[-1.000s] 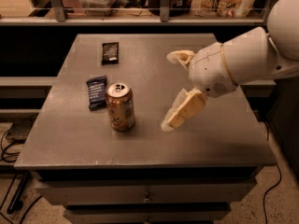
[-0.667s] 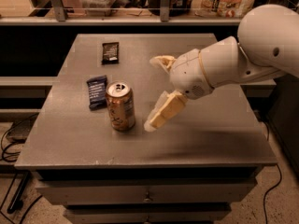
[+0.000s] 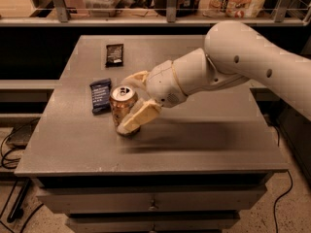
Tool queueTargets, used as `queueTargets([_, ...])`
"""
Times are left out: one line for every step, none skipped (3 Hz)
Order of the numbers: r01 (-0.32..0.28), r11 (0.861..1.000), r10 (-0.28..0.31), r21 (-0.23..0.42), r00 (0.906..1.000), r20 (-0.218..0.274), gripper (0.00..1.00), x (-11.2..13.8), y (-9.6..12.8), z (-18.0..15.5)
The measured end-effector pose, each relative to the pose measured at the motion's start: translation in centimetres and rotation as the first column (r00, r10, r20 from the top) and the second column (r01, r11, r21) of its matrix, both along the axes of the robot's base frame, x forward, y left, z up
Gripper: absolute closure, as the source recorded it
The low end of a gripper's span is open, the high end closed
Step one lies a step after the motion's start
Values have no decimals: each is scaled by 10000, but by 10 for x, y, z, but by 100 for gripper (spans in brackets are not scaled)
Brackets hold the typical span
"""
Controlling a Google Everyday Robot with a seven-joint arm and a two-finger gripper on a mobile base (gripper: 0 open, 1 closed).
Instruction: Knock orange can over
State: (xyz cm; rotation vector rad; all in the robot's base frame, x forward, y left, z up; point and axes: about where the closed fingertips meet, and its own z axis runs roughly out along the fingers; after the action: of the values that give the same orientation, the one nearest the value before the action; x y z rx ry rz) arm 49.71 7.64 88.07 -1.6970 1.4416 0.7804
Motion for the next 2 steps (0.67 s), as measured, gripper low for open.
queueTargets([-367, 9993, 367, 39, 9992, -137, 48, -3, 13, -1])
queueTargets([-286, 9994, 285, -181, 9996, -40, 71, 3, 7, 7])
